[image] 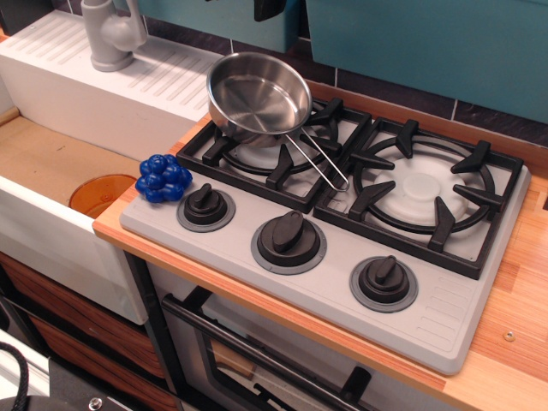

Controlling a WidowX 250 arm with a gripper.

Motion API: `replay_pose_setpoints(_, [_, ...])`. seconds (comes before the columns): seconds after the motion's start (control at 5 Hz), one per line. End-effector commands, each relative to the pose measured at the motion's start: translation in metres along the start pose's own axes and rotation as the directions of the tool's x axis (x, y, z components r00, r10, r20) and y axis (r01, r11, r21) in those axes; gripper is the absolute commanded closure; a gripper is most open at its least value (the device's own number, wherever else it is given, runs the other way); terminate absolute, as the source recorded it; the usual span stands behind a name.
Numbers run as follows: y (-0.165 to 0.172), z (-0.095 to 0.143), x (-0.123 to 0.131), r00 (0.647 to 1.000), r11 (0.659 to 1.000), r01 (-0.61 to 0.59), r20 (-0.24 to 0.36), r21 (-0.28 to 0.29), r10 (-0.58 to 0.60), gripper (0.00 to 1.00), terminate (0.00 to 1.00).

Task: Put pan on stove and put blueberry in pan

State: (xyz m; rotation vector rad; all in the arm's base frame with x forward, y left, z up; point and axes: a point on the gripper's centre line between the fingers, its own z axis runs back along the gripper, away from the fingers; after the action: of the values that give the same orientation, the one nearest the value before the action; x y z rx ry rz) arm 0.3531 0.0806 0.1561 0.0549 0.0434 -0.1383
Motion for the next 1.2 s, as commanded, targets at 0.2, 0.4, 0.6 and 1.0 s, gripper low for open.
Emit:
replay_pose_setpoints(0.2, [0.014, 0.025, -0.029, 0.991, 0.999, 0.009, 0.132, 0.043, -0.014, 0.00, 0.00])
replay_pose_setpoints(0.4, [0.022, 0.015, -0.053, 0.982, 0.998, -0.005, 0.189, 0.064, -0.008, 0.00, 0.00])
replay_pose_setpoints(0.6, [0.026, -0.005, -0.068, 0.967, 0.995, -0.020, 0.256, 0.095, -0.005, 0.00, 0.00])
replay_pose_setpoints(1.0, [0.029, -0.047, -0.077, 0.941, 0.993, -0.023, 0.338, 0.112, -0.016, 0.00, 0.00])
